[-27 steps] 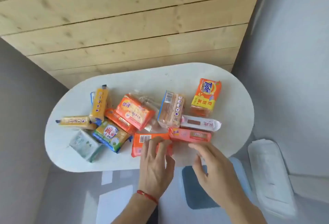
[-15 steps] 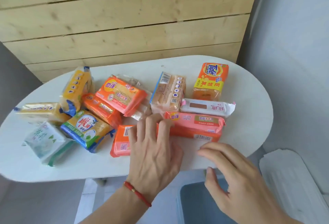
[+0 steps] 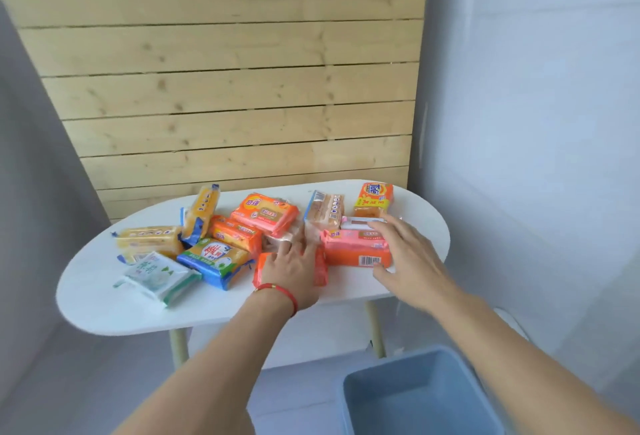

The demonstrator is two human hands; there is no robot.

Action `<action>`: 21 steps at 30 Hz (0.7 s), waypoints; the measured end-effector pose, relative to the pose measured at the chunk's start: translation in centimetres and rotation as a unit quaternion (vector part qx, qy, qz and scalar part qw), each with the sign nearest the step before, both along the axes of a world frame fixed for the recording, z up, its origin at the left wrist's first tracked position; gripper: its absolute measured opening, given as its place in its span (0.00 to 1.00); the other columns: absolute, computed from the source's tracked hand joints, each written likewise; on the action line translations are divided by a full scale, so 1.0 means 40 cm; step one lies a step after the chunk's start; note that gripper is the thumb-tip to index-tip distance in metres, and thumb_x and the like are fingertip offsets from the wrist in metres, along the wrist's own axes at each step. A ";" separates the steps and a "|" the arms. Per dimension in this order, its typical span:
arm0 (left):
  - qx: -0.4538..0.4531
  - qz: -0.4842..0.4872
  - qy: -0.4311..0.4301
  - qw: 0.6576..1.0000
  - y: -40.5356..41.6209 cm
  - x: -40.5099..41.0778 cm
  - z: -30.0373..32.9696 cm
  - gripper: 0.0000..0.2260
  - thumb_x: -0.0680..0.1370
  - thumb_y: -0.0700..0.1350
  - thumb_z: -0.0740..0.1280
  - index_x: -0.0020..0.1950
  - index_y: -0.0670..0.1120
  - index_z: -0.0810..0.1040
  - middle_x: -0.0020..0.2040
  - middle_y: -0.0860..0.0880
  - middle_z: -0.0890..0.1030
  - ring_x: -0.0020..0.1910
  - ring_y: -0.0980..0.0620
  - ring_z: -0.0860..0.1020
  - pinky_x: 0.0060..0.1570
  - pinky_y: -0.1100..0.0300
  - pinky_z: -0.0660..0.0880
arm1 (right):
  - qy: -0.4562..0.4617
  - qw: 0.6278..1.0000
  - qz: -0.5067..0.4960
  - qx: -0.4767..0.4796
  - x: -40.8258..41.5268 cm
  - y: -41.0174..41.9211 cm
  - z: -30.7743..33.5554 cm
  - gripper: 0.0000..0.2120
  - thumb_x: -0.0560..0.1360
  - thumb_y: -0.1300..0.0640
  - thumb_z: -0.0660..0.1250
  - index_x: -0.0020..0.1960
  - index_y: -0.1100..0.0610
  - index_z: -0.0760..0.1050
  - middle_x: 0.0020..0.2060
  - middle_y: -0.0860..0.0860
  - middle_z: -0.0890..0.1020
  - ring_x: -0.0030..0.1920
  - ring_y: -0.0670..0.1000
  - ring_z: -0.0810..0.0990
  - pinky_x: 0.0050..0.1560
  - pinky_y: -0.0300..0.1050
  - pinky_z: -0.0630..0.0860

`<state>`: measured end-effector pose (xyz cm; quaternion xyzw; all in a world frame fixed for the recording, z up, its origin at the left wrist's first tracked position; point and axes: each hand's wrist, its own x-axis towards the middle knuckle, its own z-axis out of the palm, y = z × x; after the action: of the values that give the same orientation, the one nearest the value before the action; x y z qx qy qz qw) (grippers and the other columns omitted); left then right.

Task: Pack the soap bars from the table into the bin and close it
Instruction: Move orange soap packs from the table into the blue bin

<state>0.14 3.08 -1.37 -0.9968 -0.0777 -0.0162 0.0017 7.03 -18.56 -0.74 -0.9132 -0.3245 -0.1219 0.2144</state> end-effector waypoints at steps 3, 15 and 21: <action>-0.010 0.000 -0.019 1.000 0.010 -0.012 0.003 0.37 0.71 0.48 0.69 0.77 0.53 0.59 0.80 0.48 0.55 0.71 0.42 0.66 0.64 0.46 0.69 | 0.028 0.996 -0.007 -0.090 0.048 0.053 0.016 0.38 0.75 0.45 0.70 0.80 0.48 0.58 0.80 0.50 0.60 0.80 0.54 0.57 0.76 0.58 0.59; -0.197 0.009 -0.121 0.973 -0.139 -0.202 -0.104 0.24 0.66 0.64 0.66 0.55 0.51 0.74 0.47 0.51 0.75 0.47 0.49 0.77 0.45 0.61 0.72 | 0.132 0.982 -0.050 -0.126 0.043 0.047 0.017 0.36 0.68 0.40 0.74 0.72 0.49 0.65 0.63 0.54 0.78 0.61 0.59 0.77 0.51 0.52 0.77; -0.424 0.213 0.099 0.875 -0.223 -0.256 -0.329 0.19 0.69 0.65 0.69 0.39 0.49 0.78 0.40 0.50 0.83 0.41 0.49 0.82 0.45 0.57 0.80 | 0.244 0.955 -0.102 0.136 -0.109 -0.169 -0.060 0.36 0.59 0.36 0.76 0.62 0.29 0.64 0.48 0.43 0.83 0.45 0.50 0.85 0.39 0.50 0.82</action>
<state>-10.10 -5.86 -14.51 -0.8576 -0.2866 0.1183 -0.4104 2.69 -25.30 -3.12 -0.9055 -0.1479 0.0405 0.3957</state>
